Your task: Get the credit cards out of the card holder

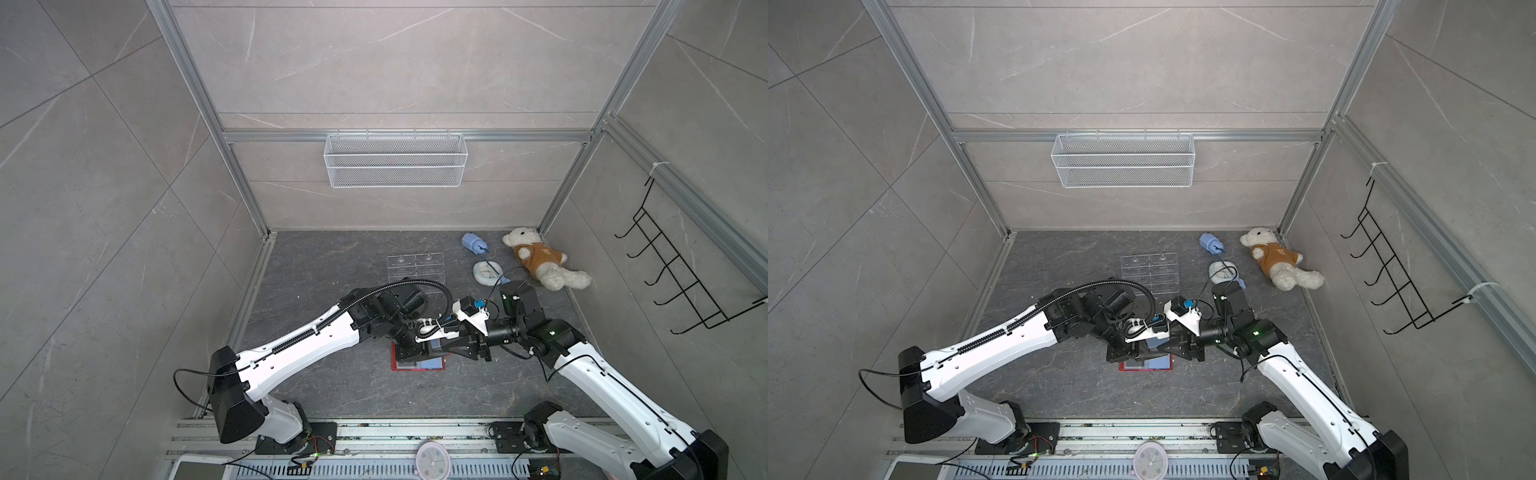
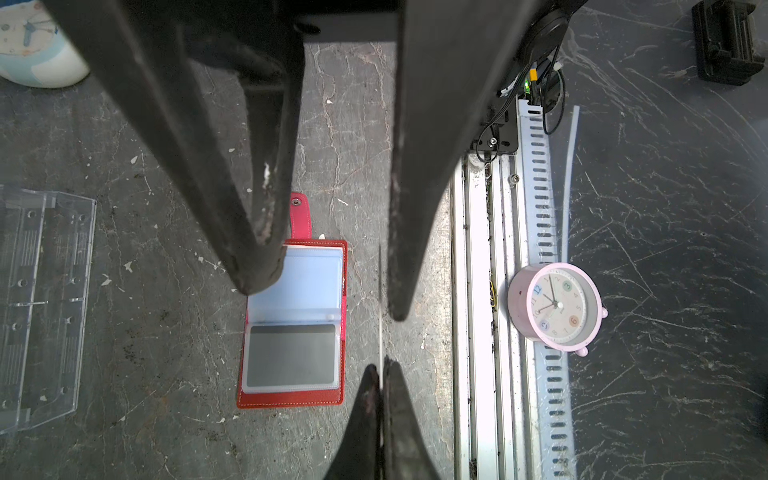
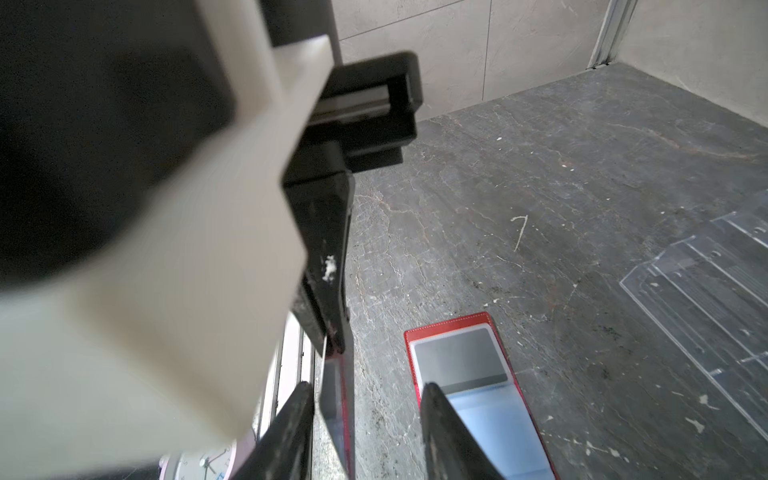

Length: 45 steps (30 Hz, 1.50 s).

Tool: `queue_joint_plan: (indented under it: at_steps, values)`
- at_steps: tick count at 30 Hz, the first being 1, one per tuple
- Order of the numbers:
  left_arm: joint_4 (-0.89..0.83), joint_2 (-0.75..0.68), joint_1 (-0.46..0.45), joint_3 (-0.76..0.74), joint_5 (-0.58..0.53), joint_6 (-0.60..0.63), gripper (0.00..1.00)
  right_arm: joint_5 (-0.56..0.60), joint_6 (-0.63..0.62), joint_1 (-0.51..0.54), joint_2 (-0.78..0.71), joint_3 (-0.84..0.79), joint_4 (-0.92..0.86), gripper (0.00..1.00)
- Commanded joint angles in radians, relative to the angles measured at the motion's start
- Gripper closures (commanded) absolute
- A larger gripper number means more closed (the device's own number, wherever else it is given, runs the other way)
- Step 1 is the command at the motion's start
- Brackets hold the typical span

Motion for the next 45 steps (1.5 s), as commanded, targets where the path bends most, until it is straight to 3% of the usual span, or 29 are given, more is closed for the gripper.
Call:
queue_joint_plan:
  at_steps: [1, 6, 16, 24, 32, 34, 39, 45]
  values:
    - [0.037, -0.057, -0.003, -0.019, 0.022, 0.018, 0.99, -0.005, 0.034, 0.006, 0.022, -0.009, 0.039, 0.54]
    - [0.055, -0.081, -0.002, -0.047, 0.031, 0.011, 1.00, -0.021, 0.072, 0.005, 0.007, -0.028, 0.110, 0.59]
    - [0.058, -0.078, -0.001, -0.046, 0.026, 0.012, 1.00, -0.055, 0.037, 0.006, 0.016, -0.026, 0.080, 0.73]
    - [0.066, -0.072, -0.001, -0.045, 0.024, 0.014, 1.00, -0.097, 0.003, 0.007, 0.031, -0.021, 0.048, 1.00]
    - [0.079, -0.076, -0.001, -0.041, 0.022, 0.013, 0.99, -0.086, -0.010, 0.007, 0.027, -0.021, 0.046, 1.00]
    - [0.087, -0.082, -0.001, -0.045, 0.008, 0.003, 0.92, -0.087, -0.004, 0.007, 0.021, -0.023, 0.064, 1.00]
    - [0.125, -0.114, -0.001, -0.071, -0.066, -0.036, 0.62, -0.058, 0.001, 0.006, 0.007, -0.023, 0.096, 1.00]
    - [0.253, -0.223, 0.002, -0.150, -0.164, -0.106, 0.40, -0.024, 0.018, -0.004, 0.017, -0.022, 0.159, 1.00]
